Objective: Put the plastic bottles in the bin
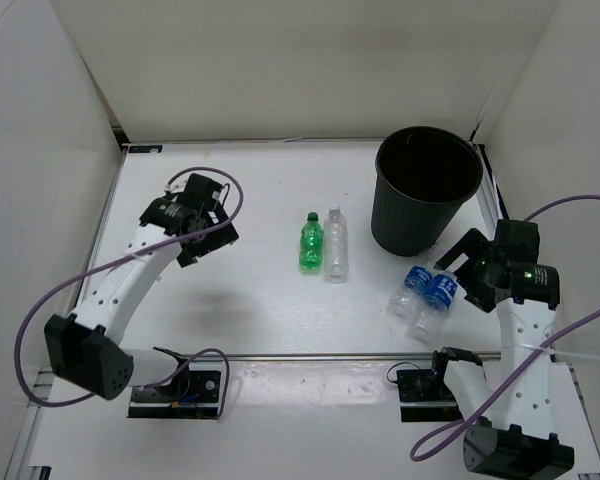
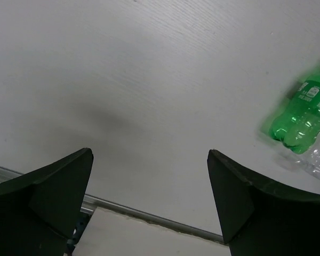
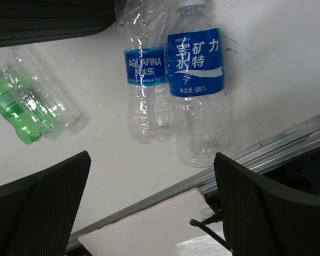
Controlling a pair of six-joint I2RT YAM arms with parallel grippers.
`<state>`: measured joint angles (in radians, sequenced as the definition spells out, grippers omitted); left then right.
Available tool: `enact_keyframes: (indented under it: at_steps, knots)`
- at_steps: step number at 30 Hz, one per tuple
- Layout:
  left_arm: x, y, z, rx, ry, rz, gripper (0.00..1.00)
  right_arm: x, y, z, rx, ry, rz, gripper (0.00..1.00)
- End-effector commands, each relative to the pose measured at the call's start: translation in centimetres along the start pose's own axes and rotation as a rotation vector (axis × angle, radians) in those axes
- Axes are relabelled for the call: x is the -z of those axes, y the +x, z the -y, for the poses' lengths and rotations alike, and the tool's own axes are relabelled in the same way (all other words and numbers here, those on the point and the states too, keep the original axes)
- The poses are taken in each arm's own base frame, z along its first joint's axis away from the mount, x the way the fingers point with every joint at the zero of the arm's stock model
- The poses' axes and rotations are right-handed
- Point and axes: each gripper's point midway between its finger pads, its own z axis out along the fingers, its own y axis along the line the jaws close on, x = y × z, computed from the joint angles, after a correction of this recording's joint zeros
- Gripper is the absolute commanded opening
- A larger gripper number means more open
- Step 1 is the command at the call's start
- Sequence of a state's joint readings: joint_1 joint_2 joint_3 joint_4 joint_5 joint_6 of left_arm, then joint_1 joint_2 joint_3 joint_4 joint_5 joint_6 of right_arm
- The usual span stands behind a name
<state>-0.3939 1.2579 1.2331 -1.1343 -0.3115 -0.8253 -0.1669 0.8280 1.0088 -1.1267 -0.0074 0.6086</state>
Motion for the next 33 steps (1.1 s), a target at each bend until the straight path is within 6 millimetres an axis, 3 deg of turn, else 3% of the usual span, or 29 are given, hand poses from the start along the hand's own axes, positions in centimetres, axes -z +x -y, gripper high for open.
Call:
enact_keyframes:
  at_steps: [1, 4, 6, 7, 9, 12, 16, 18, 20, 24, 30, 33]
  knots:
    - [-0.6, -1.5, 4.0, 0.001, 0.109, -0.016, 1.0, 1.8, -0.4, -1.2, 0.062, -0.076, 0.031, 1.0]
    - [-1.0, -2.1, 8.3, -0.019, 0.236, -0.071, 1.0, 1.5, 0.6, -1.7, 0.061, -0.111, -0.016, 1.0]
    - [-1.2, -2.6, 9.9, -0.044, 0.261, -0.077, 1.0, 1.6, 1.3, -2.3, 0.061, -0.154, -0.055, 1.0]
    - [-1.2, -3.1, 11.9, -0.071, 0.305, -0.074, 1.0, 1.6, 1.5, -2.5, 0.062, -0.165, -0.062, 1.0]
    - [-1.4, -3.6, 13.4, -0.108, 0.325, -0.077, 1.0, 2.2, 1.4, -2.8, 0.091, -0.186, -0.059, 1.0]
    - [-2.4, -3.0, 17.5, -0.153, 0.409, -0.133, 1.0, 3.1, 0.5, -3.3, 0.12, -0.202, -0.022, 1.0]
    - [-5.9, -1.8, 21.9, -0.261, 0.384, -0.185, 1.0, 3.5, -0.7, -4.4, 0.142, -0.224, 0.014, 1.0]
    - [-6.9, -1.1, 22.7, -0.283, 0.379, -0.197, 1.0, 4.3, -1.3, -5.1, 0.164, -0.244, 0.037, 1.0]
    - [-9.2, -0.7, 22.2, -0.291, 0.312, -0.197, 1.0, 5.1, -2.6, -5.5, 0.198, -0.248, 0.102, 1.0]
    - [-11.7, 0.5, 22.4, -0.289, 0.288, -0.233, 0.99, 6.2, -4.1, -6.5, 0.24, -0.273, 0.169, 1.0]
    - [-10.9, 0.6, 25.1, -0.287, 0.394, -0.243, 0.99, 5.5, -2.9, -5.9, 0.239, -0.272, 0.13, 1.0]
    - [-11.4, 1.8, 25.8, -0.29, 0.438, -0.292, 0.99, 5.9, -2.4, -5.7, 0.219, -0.272, 0.125, 1.0]
